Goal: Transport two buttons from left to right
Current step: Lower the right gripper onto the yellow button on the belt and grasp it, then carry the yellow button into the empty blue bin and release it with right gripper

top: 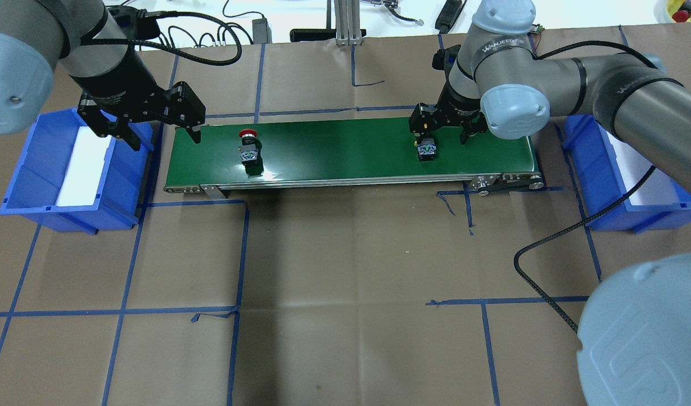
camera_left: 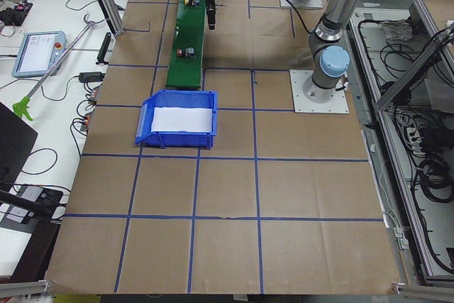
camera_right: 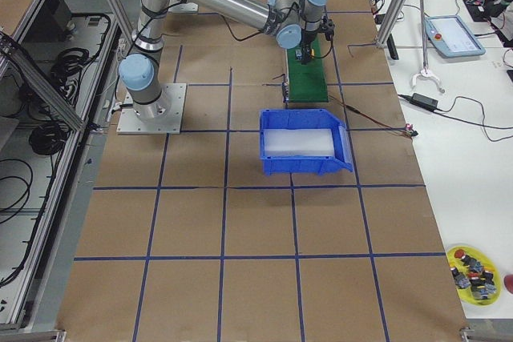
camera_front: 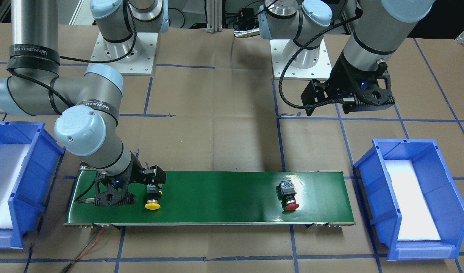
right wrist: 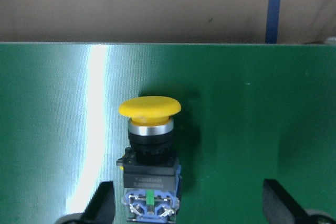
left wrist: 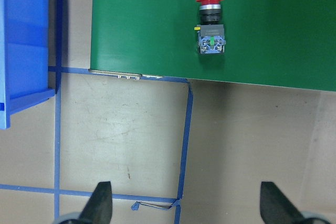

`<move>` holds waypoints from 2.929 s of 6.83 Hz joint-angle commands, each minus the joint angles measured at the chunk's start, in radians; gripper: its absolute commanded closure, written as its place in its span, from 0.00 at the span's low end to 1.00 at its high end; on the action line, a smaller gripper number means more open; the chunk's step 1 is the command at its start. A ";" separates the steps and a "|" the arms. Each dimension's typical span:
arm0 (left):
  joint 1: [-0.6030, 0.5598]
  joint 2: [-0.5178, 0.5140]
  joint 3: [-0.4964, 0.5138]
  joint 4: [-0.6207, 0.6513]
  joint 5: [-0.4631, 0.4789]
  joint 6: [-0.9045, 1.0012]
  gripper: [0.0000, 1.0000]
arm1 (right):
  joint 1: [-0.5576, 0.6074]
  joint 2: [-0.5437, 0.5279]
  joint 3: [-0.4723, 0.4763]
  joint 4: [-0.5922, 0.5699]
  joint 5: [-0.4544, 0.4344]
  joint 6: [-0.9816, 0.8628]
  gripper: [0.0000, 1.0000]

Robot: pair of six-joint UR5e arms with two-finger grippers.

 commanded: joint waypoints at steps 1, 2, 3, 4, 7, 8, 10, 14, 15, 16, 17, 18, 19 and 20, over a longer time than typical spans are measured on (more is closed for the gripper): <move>-0.001 0.000 0.000 0.000 -0.001 -0.001 0.00 | -0.001 0.030 0.002 0.001 -0.003 -0.001 0.02; -0.001 0.000 0.000 0.000 -0.001 -0.001 0.00 | -0.001 0.040 -0.003 0.001 -0.006 -0.006 0.22; -0.001 0.000 0.000 0.000 -0.001 -0.001 0.00 | -0.001 0.043 -0.006 0.001 -0.050 -0.013 0.56; -0.001 0.000 0.000 0.000 -0.001 -0.001 0.00 | -0.001 0.039 -0.015 0.002 -0.087 -0.021 0.82; -0.001 0.000 0.000 0.000 -0.001 -0.001 0.00 | -0.054 -0.048 -0.067 0.069 -0.196 -0.052 0.93; -0.001 0.000 0.000 0.000 -0.001 -0.001 0.00 | -0.118 -0.099 -0.063 0.088 -0.193 -0.091 0.93; -0.001 0.002 0.000 0.000 -0.003 -0.001 0.00 | -0.287 -0.166 -0.055 0.147 -0.190 -0.226 0.93; -0.001 0.000 0.000 0.002 -0.003 -0.001 0.00 | -0.569 -0.216 0.022 0.200 -0.181 -0.571 0.93; -0.001 0.000 0.000 0.002 -0.003 -0.001 0.00 | -0.617 -0.217 0.079 0.185 -0.178 -0.608 0.93; -0.001 0.000 0.000 0.002 -0.003 -0.001 0.00 | -0.639 -0.204 0.115 0.129 -0.178 -0.642 0.93; -0.001 0.000 0.000 0.002 -0.003 -0.001 0.00 | -0.639 -0.187 0.156 0.055 -0.178 -0.647 0.93; -0.001 0.000 0.000 0.002 -0.003 -0.001 0.00 | -0.639 -0.164 0.202 -0.028 -0.176 -0.650 0.93; -0.001 -0.001 0.000 0.002 -0.003 -0.001 0.00 | -0.639 -0.145 0.239 -0.091 -0.178 -0.668 0.93; -0.002 -0.003 0.000 0.000 0.000 0.001 0.00 | -0.639 -0.136 0.262 -0.119 -0.178 -0.681 0.93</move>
